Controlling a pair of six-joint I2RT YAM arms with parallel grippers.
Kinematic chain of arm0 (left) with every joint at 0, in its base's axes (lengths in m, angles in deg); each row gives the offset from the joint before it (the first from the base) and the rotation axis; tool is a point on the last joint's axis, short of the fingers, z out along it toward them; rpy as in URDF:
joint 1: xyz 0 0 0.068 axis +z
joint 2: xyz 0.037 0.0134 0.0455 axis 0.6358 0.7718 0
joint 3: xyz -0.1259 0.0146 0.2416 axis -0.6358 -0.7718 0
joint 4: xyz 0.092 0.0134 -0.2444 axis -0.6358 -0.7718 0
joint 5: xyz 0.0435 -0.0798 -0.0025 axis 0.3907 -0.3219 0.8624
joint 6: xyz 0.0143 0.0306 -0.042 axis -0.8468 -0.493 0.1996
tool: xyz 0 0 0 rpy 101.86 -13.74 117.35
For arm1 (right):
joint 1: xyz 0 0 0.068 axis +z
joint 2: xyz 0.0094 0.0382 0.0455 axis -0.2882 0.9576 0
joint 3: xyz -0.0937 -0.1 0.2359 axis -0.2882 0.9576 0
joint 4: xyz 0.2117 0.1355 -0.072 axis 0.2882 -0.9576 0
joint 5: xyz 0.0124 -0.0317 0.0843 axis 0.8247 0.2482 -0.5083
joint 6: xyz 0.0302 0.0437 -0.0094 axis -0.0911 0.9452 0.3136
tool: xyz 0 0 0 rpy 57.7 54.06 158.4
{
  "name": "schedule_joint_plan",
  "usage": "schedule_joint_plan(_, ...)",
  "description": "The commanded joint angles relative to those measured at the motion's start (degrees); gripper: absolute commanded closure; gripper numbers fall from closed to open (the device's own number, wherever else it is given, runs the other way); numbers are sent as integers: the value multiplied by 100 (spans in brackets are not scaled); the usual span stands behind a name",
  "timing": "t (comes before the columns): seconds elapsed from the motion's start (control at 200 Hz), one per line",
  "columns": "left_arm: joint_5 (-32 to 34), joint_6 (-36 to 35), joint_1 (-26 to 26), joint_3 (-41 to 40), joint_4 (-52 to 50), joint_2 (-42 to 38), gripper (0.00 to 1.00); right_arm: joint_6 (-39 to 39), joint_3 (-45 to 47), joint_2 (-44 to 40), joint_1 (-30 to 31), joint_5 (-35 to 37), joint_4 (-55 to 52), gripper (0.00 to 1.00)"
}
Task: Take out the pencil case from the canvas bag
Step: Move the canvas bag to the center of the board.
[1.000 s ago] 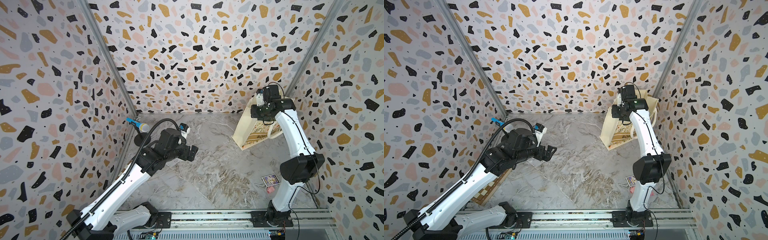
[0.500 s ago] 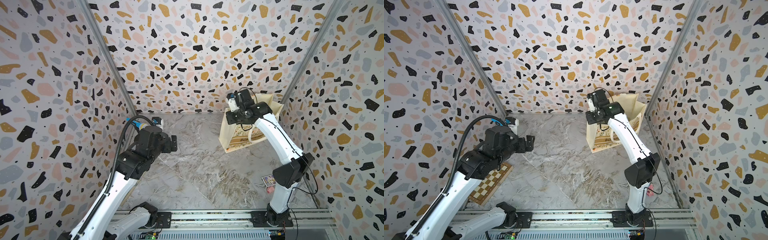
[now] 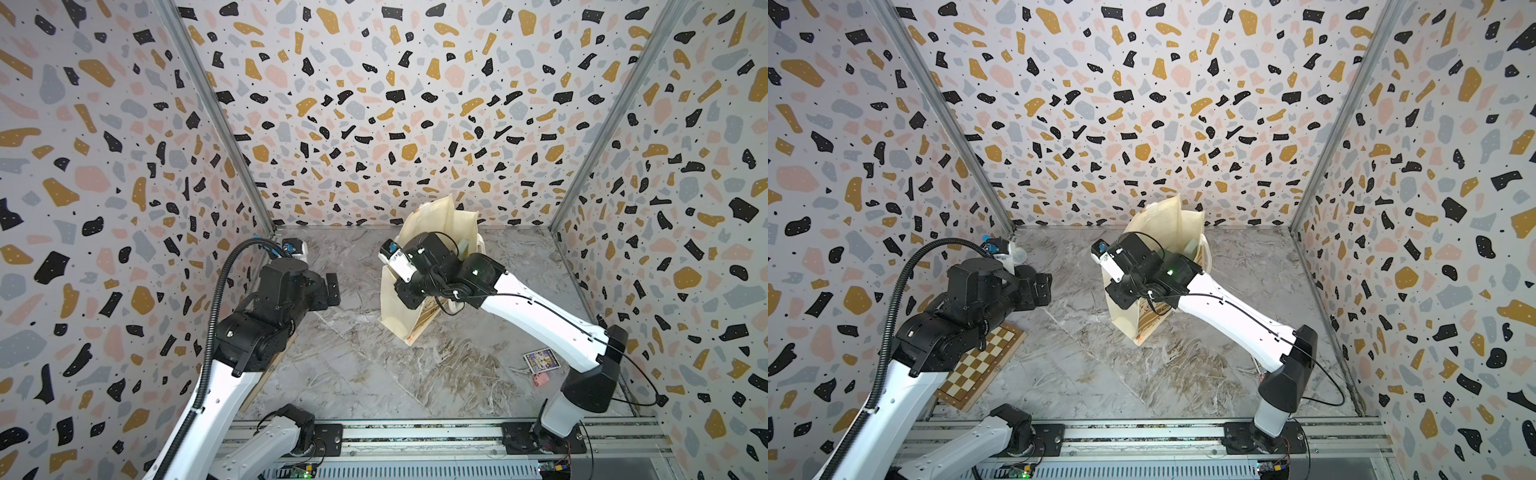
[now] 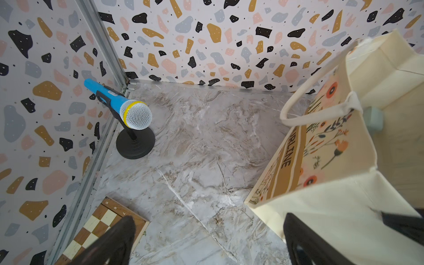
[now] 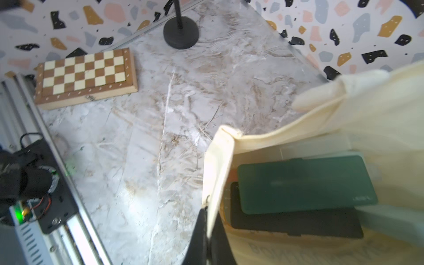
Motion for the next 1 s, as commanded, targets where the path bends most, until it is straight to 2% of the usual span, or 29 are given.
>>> schedule_joint_plan(0.0,-2,-119,29,7,118,-48,0,70,515,-761,-30,107,324,100)
schedule_joint_plan(0.06,-101,-131,29,9,211,-7,1,114,759,-997,-43,199,407,100)
schedule_joint_plan(0.19,-186,-50,20,66,351,190,1,167,1040,-1342,-39,130,730,74)
schedule_joint_plan(0.32,172,14,-269,230,351,421,1,185,1104,-1667,-41,98,1108,59)
schedule_joint_plan(0.39,486,-22,-618,393,297,584,1,201,1250,-1932,-40,299,1389,48)
schedule_joint_plan(0.546,673,-141,-1088,556,473,828,1,500,1735,-2579,-179,1177,1934,37)
schedule_joint_plan(0.636,750,-512,-1289,854,556,1109,1,1107,2048,-2869,-791,1423,1955,25)
schedule_joint_plan(0.701,701,-704,-1399,1248,447,1479,1,1627,2263,-2991,-1642,890,1877,24)
schedule_joint_plan(0.821,326,-838,-1500,1914,292,2099,1,2312,2574,-3010,-3142,-617,1889,26)
schedule_joint_plan(0.896,148,-832,-1542,2170,286,2350,1,2415,2552,-2819,-3530,-1107,1806,28)
schedule_joint_plan(0.996,-149,-761,-1553,2426,256,2584,1,2371,2348,-2498,-3608,-1489,1695,31)
